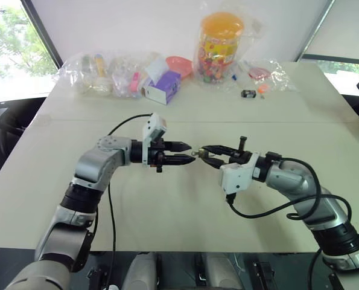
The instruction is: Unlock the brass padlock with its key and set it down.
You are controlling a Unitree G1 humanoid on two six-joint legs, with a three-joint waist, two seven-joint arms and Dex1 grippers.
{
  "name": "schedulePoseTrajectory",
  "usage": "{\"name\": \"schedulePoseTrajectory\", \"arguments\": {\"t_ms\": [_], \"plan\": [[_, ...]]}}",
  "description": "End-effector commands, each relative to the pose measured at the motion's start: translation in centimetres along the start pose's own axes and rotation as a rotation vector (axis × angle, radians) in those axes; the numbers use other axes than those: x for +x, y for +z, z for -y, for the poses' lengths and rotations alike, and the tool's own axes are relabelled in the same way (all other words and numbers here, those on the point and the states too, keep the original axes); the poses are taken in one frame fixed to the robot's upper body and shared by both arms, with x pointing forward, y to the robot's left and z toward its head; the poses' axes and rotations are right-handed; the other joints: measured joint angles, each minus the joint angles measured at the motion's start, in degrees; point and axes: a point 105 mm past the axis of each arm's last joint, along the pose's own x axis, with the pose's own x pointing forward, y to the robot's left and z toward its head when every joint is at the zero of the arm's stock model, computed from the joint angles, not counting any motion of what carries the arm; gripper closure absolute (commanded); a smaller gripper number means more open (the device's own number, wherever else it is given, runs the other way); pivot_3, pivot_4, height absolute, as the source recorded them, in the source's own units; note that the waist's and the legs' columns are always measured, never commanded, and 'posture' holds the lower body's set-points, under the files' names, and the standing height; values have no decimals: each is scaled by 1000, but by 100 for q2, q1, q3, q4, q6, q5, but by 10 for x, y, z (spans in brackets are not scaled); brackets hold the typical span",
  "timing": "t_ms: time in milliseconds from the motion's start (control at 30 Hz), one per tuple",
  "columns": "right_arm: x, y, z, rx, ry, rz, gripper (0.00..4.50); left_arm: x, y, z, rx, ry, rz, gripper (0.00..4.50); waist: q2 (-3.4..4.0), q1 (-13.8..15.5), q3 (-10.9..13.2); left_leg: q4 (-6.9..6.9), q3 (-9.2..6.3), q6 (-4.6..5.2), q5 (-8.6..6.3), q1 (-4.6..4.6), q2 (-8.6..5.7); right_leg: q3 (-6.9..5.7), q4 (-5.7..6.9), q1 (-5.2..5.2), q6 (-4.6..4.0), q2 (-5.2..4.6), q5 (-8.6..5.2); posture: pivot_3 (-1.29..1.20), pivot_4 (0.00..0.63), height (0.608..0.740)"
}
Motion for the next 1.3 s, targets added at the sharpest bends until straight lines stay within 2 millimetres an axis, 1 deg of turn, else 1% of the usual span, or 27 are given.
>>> {"name": "schedulePoseTrajectory", "arguments": {"t_ms": [33, 100, 167, 200, 433, 533, 600, 667, 767, 867, 933, 1000, 1067, 1167, 1200, 1267, 1300], "plan": [[-1, 13, 12, -43, -34, 41, 3795, -1, 16, 2, 53, -14, 41, 2584, 0, 0, 0, 0, 0, 0, 0, 0, 0, 0, 0, 0, 0, 0, 0, 0, 150, 740], [-1, 14, 12, -44, -33, 41, 3795, 0, 15, 2, 56, -19, 36, 3078, 0, 0, 0, 0, 0, 0, 0, 0, 0, 0, 0, 0, 0, 0, 0, 0, 150, 740], [-1, 14, 13, -45, -35, 42, 3795, 0, 14, 3, 59, -22, 31, 4074, 0, 0, 0, 0, 0, 0, 0, 0, 0, 0, 0, 0, 0, 0, 0, 0, 150, 740], [-1, 15, 14, -45, -36, 43, 3795, -1, 13, 3, 58, -25, 27, 4468, 0, 0, 0, 0, 0, 0, 0, 0, 0, 0, 0, 0, 0, 0, 0, 0, 150, 740], [-1, 16, 18, -43, -41, 43, 3795, 1, 9, 5, 77, -26, 6, 4468, 0, 0, 0, 0, 0, 0, 0, 0, 0, 0, 0, 0, 0, 0, 0, 0, 150, 740], [-1, 17, 21, -15, -50, 49, 3795, 3, 6, 6, 139, -22, -15, 4468, 0, 1, 0, 0, 0, 0, 0, 0, 0, 0, 0, 0, 0, 0, 0, 0, 150, 740], [-1, 18, 24, 22, -56, 51, 3795, 4, 4, 6, 186, -9, -21, 4468, 0, 1, 0, 0, 0, 0, 0, 0, 0, 0, 0, 0, 0, 0, 0, 0, 150, 740], [-1, 19, 22, 78, -29, 59, 3795, 7, 9, 4, 252, 22, 13, 4468, 0, 2, 0, 0, 0, 0, 0, 0, 0, 0, 0, 0, 0, 0, 0, 0, 150, 740], [-1, 26, 20, 227, 1, 87, 3795, 12, 18, 0, 405, 89, 71, 4468, 0, 20, 0, 0, 0, 0, 0, 0, 0, 0, 0, 1, 0, -3, 0, 0, 150, 740], [-1, 31, 17, 345, 33, 97, 3795, 14, 20, 2, 514, 91, 85, 4468, 0, 19, 0, 0, 0, 0, 0, 0, 0, 0, -1, 1, 0, -5, 0, 0, 150, 740], [-2, 32, 16, 388, 51, 95, 3795, 15, 22, 3, 577, 86, 95, 4468, 0, 19, 0, 0, 0, 1, 0, 0, 0, 0, -1, 1, 0, -5, 0, 0, 150, 740], [-3, 34, 17, 394, 57, 92, 3795, 16, 22, 4, 602, 74, 89, 4468, 0, 13, 0, 0, 0, 1, -1, 1, 0, 0, -1, 2, 0, -5, 0, 0, 150, 740], [-2, 34, 18, 378, 53, 85, 3795, 16, 16, 3, 551, 67, 66, 4468, 0, 10, 0, 0, 0, 2, -1, 1, 0, 0, -1, 1, 0, -3, 0, 0, 150, 740], [-2, 32, 22, 278, 40, 63, 3795, 12, 11, 0, 312, 69, 74, 4468, 0, 6, 0, 0, 0, 2, -1, 0, 0, -1, 0, 1, 0, 0, 0, 0, 150, 740], [-2, 31, 23, 255, 37, 56, 3795, 11, 11, 0, 262, 64, 77, 4468, 0, 0, 0, 0, 0, 3, -1, 0, 0, -1, -1, 1, 0, 0, 0, 0, 150, 740], [-2, 28, 22, 215, 40, 45, 3795, 6, 17, 5, 86, 14, 107, 4468, 0, 0, 0, 0, -1, 3, -2, 0, 0, -1, 0, 1, 1, 2, 0, 0, 150, 740], [-2, 28, 22, 208, 40, 44, 3795, 4, 23, 9, 8, -21, 128, 4206, 0, -5, 0, 0, -1, 3, -2, 0, 0, -1, 0, 0, 1, 3, 0, 0, 150, 740]]}}
